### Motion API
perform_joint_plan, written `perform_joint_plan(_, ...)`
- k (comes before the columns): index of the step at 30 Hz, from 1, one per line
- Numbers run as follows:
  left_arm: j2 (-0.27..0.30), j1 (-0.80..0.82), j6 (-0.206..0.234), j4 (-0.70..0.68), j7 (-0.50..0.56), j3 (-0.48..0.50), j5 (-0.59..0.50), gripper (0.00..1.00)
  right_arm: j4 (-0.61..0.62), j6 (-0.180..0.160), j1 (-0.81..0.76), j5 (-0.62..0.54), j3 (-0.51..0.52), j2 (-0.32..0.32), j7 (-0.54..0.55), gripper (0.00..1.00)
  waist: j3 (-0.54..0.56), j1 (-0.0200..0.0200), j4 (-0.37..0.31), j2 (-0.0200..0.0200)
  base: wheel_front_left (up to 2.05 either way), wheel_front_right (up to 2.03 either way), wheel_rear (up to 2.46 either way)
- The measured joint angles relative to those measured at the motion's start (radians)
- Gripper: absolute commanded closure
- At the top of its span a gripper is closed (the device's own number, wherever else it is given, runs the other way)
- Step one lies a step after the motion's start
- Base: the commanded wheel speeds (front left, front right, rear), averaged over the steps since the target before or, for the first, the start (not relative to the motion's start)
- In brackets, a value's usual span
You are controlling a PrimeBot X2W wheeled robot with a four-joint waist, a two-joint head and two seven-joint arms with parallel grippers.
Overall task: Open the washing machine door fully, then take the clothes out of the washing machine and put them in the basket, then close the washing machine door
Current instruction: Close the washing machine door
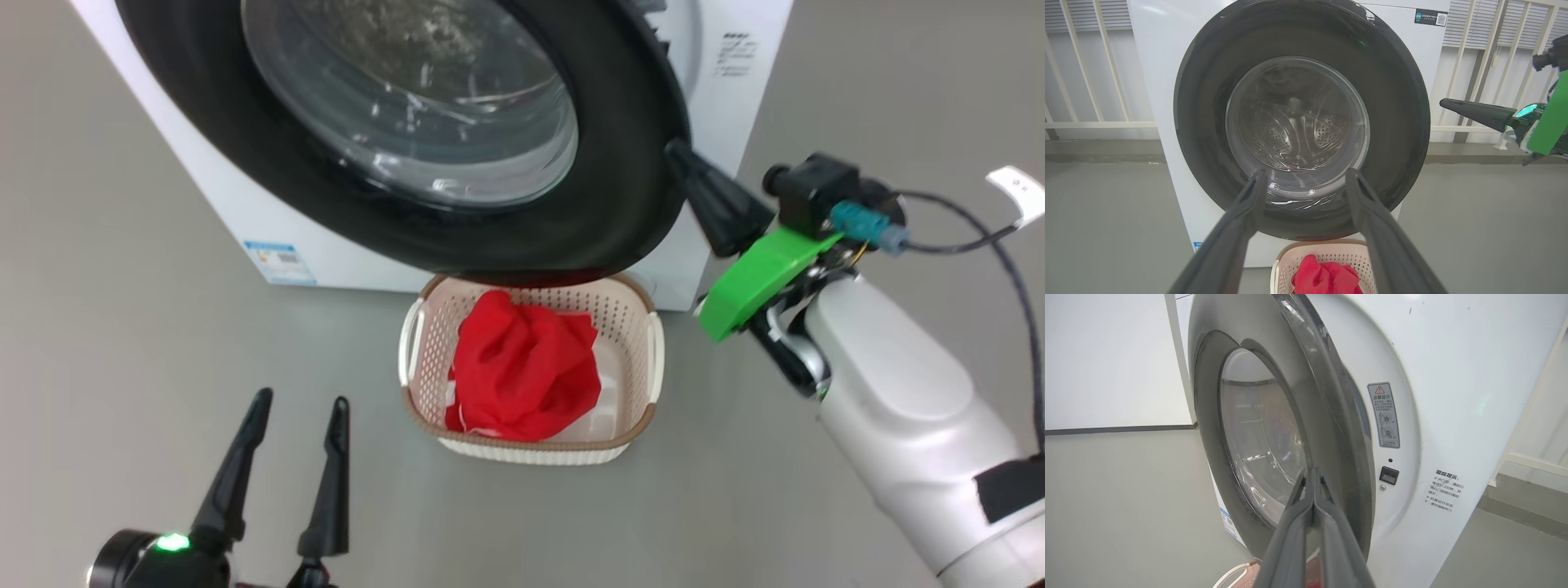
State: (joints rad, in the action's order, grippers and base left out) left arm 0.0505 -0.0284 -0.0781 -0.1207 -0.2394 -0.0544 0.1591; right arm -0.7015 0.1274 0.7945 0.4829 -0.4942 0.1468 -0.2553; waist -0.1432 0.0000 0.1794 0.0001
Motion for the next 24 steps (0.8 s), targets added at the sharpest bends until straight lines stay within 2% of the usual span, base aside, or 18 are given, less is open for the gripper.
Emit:
perform_joint_plan(17,-0.003,0.092,0.017,0.023,-0.009,-0.067,0.019,0.00,-0.077,0.004,0.166,0.000,0.001,0.065,0.000,1.00,-0.148,0.0000,0.075,0.0000,0.00,0.00,0.00)
perform_joint_plan(24,-0.005,0.122,0.017,0.026,-0.010,-0.087,0.020,0.00,-0.113,0.004,0.249,0.002,0.032,0.084,0.000,1.00,-0.205,0.0001,0.095,0.0000,0.00,0.00,0.00)
